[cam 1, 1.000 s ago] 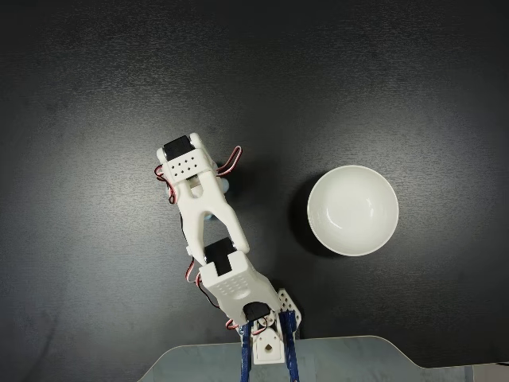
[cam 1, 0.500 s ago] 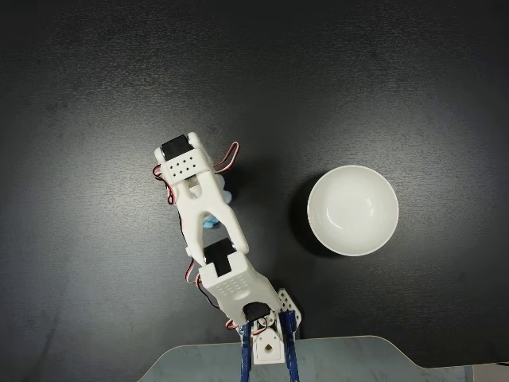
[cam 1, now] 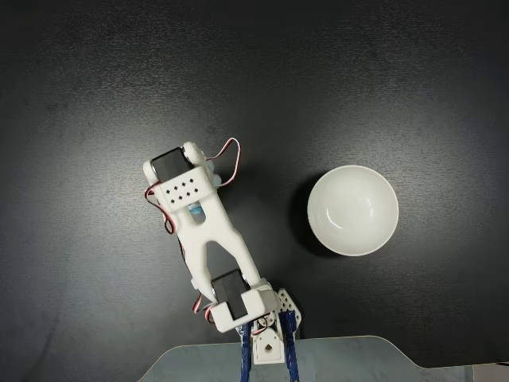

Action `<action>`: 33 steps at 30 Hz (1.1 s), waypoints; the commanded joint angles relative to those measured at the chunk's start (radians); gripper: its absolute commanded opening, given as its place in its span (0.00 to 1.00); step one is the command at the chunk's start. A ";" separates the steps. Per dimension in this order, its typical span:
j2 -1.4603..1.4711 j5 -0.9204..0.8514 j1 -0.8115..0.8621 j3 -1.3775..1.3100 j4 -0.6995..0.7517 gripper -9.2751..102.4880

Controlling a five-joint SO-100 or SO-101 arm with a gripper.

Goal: Grasp a skyblue doll and put it in the white bowl.

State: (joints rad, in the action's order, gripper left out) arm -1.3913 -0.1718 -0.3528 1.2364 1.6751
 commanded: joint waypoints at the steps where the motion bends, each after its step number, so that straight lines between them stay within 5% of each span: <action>1: -0.190 -0.002 0.000 -0.037 0.009 0.09; 8: -0.324 0.003 0.063 -0.037 0.009 0.09; 25: -0.422 -0.008 0.847 -0.037 -0.002 0.09; 33: -0.440 -0.008 1.080 -0.034 0.011 0.09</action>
State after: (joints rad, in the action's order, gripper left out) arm -1.7457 -0.1733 0.6366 1.2364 1.6766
